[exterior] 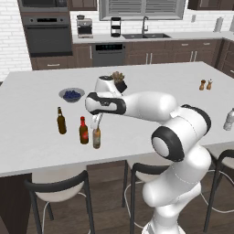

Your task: Move the plastic bottles in the middle to the plastics group, and the glass bottles in the middle to the glass group.

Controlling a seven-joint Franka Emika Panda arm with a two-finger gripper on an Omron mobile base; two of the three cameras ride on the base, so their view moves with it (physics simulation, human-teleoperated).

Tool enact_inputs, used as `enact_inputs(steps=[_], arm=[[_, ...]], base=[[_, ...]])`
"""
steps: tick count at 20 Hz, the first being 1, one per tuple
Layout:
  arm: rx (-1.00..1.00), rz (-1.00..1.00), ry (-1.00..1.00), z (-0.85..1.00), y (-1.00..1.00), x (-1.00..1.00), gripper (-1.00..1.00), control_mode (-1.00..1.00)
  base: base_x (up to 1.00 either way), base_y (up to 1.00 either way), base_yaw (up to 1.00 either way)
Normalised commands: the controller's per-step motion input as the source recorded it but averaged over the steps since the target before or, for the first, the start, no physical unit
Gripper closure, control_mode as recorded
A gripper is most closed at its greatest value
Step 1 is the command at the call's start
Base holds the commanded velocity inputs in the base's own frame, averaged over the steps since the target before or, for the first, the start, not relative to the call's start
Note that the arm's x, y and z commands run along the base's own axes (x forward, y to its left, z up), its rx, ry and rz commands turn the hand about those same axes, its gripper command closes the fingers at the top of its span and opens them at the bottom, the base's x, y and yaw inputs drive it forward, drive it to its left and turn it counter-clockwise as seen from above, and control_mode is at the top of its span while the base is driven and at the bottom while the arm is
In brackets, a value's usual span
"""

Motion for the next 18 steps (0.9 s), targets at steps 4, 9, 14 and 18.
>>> enact_inputs(steps=[4,9,14,18], arm=[[0.0,0.04,-0.03,-0.16,0.0,0.0,1.0,-1.0],[0.0,0.02,-0.09,-0.04,0.03,0.03,1.0,-1.0],[0.0,0.0,-0.05,-0.02,0.1,0.07,1.0,-1.0],[0.0,0.0,0.0,-0.23,0.1,0.06,1.0,-1.0]], base=[[0.0,0.0,0.0],[0.0,0.0,0.0],[0.0,0.0,0.0],[0.0,0.0,0.0]])
